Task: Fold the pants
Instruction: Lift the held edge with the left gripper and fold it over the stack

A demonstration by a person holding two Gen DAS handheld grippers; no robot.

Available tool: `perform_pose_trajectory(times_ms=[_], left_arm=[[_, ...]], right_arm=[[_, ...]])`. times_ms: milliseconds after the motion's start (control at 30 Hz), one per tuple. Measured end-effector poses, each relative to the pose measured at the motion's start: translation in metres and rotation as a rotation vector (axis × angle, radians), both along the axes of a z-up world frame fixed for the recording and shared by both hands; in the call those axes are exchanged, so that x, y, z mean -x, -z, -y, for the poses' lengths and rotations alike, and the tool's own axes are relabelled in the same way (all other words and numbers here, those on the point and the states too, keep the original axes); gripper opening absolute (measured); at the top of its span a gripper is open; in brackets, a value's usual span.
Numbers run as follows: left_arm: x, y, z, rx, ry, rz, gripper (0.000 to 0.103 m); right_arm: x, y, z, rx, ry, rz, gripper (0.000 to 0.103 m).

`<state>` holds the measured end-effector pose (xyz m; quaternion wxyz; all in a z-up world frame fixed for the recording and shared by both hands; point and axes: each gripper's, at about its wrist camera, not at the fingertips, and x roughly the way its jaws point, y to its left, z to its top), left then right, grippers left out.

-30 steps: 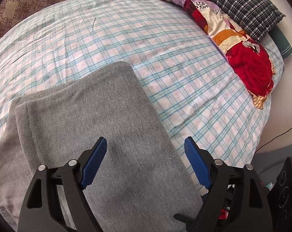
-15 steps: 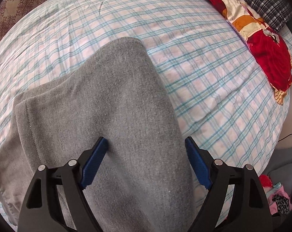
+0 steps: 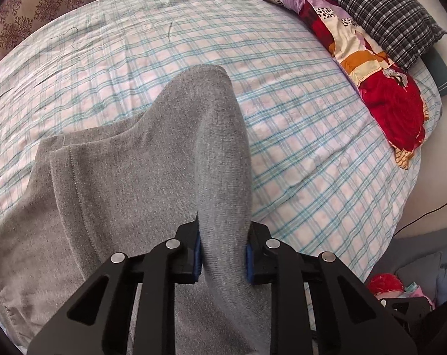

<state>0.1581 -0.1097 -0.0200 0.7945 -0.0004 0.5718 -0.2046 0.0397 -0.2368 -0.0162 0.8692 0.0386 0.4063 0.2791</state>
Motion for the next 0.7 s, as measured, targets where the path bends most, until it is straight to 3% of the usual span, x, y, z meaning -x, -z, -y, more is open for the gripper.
perform_pose_trajectory(times_ms=[67,133,333,700], left_arm=[[0.002,-0.008,-0.013,0.034,-0.017,0.008,0.021],[0.002,-0.016,-0.027,0.062,-0.038,0.015,0.021],[0.005,-0.038,-0.079,0.136,-0.095,0.033,0.02],[0.018,-0.062,-0.188,0.205,-0.219,0.087,0.02]], right_arm=[[-0.002,-0.008,0.004,-0.045,-0.003,-0.001,0.034],[-0.003,-0.015,0.009,-0.083,0.002,0.009,0.048],[-0.006,-0.028,0.01,-0.209,0.002,0.0,0.053],[-0.022,-0.011,-0.027,-0.13,-0.03,-0.065,0.053]])
